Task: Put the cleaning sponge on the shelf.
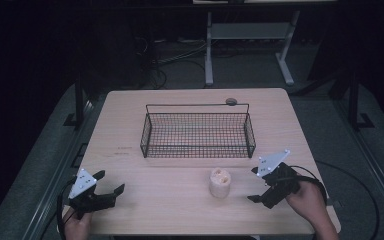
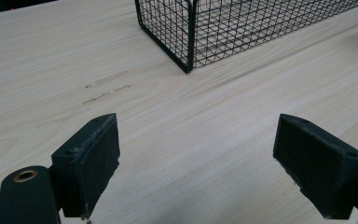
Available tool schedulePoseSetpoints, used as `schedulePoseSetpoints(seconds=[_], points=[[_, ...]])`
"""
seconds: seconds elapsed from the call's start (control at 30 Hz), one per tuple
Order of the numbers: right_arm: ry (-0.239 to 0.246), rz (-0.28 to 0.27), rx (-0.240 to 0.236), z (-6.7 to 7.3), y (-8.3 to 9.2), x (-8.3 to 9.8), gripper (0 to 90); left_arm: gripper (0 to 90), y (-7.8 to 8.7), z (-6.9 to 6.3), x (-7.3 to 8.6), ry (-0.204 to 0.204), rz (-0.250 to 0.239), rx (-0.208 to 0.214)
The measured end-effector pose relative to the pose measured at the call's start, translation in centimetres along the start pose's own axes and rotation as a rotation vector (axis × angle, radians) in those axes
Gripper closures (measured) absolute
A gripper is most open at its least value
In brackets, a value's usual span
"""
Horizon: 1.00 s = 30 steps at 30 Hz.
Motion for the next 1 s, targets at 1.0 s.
schedulePoseSetpoints(seconds=[1.0], points=[[0.028, 0.051, -0.060, 0.5, -1.2, -3.3, 14.6, 13.7, 0.2, 0.2, 0.0, 0.007, -0.003, -0.006]])
Point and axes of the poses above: each handheld gripper's, and its own axes: y roughly backward along the jaws, x roughly out of its underside, z roughly to its left, the point moved 4 cm from there along -y, roughly forward along the jaws, and after that the axes turned 1 degree about -y, right-handed, at the moved point
